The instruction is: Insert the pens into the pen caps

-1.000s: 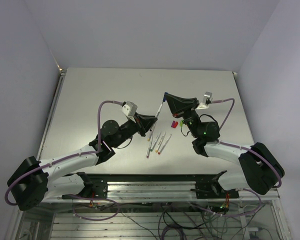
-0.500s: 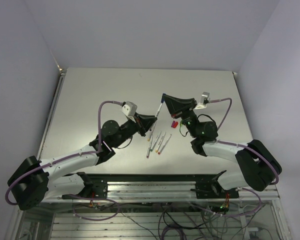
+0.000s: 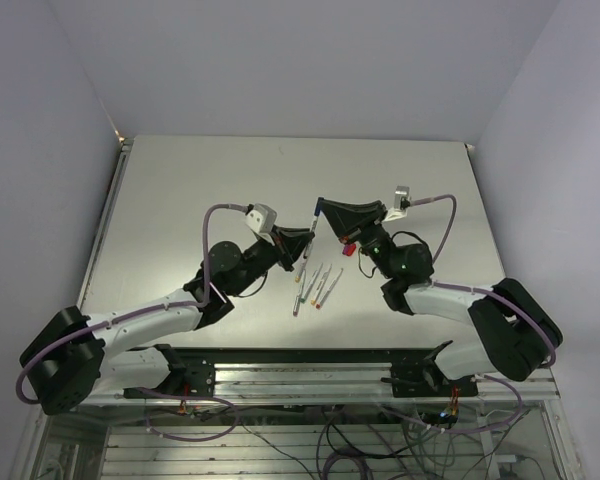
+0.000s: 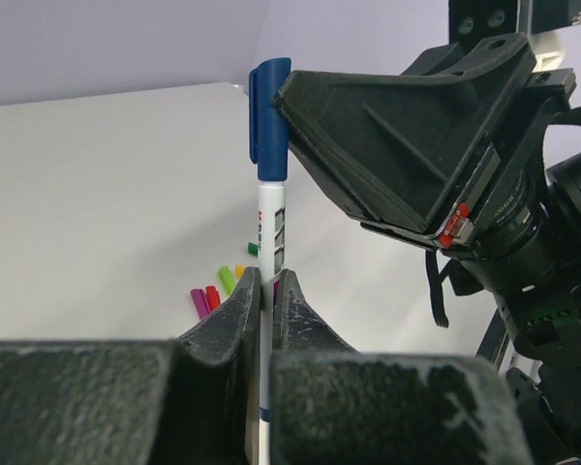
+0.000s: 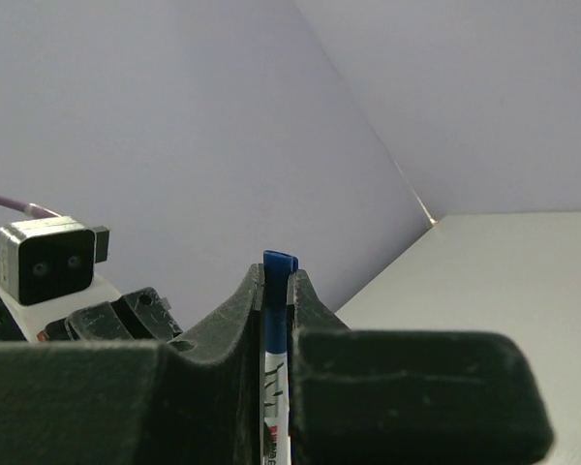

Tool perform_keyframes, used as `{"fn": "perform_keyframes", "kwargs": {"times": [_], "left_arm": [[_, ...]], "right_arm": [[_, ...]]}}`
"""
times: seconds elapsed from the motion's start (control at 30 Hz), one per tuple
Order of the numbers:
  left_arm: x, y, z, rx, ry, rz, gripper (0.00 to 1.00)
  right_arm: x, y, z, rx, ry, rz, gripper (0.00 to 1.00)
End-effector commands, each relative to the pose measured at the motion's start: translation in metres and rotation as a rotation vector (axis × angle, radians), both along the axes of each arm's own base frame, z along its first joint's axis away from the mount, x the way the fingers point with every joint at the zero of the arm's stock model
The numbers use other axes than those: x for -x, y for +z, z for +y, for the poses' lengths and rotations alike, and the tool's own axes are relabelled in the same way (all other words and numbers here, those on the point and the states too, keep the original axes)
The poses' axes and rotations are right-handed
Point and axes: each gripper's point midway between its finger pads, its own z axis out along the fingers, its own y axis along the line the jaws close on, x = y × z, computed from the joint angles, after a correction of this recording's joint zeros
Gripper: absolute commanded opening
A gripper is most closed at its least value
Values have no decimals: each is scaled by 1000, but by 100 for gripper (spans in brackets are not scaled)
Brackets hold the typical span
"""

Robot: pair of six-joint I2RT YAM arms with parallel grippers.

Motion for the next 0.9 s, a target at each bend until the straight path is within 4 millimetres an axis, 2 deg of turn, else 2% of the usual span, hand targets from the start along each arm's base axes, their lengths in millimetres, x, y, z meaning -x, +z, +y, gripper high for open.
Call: {"fn": "perform_keyframes", "kwargs": {"times": [0.0,0.23,0.27,0.53,0.87], "left_arm": [[-10,42,2,80,52,-104,7],[-16,63,5,75,87,-165,7],[-17,65,5,71,94,-171,7],[-22,77,7,82,124,-210,7],[-31,91,15,70,193,-263,7]], "right_arm": [[10,-25,20,73,107,51,0],[3,-56,27,176,95,136,0],[1,-65,28,209,86,163,0],[-7,-94,31,369,-3,238,0],[-1,-123,45,533,-55,291,0]]}}
